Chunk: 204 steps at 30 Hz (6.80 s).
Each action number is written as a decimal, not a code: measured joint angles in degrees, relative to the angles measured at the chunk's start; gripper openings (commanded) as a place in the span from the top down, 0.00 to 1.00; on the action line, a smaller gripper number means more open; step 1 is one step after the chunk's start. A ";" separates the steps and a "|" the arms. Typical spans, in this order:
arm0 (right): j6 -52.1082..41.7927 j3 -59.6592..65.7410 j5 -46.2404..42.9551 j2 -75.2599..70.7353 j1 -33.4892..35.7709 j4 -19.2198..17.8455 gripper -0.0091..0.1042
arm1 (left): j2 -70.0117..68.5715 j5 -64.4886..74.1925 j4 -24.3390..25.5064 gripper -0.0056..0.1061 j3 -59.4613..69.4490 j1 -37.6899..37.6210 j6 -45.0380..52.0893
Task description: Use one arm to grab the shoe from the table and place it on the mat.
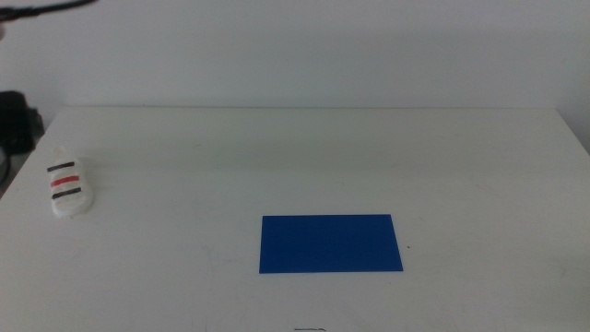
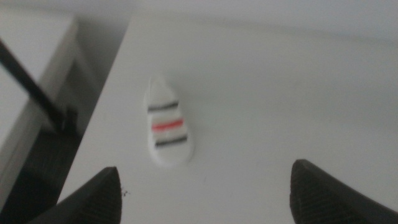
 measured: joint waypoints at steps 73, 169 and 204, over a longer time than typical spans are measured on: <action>0.00 0.00 0.00 0.00 0.00 0.00 0.09 | 58.14 40.30 -6.16 0.91 -53.00 5.94 -3.18; 0.00 0.00 0.00 0.00 0.00 0.00 0.09 | 68.42 36.33 -8.92 0.95 -59.93 -44.99 66.77; 0.00 0.00 0.00 0.00 0.00 0.00 0.09 | 58.41 37.77 -3.68 0.29 -59.98 -45.19 56.66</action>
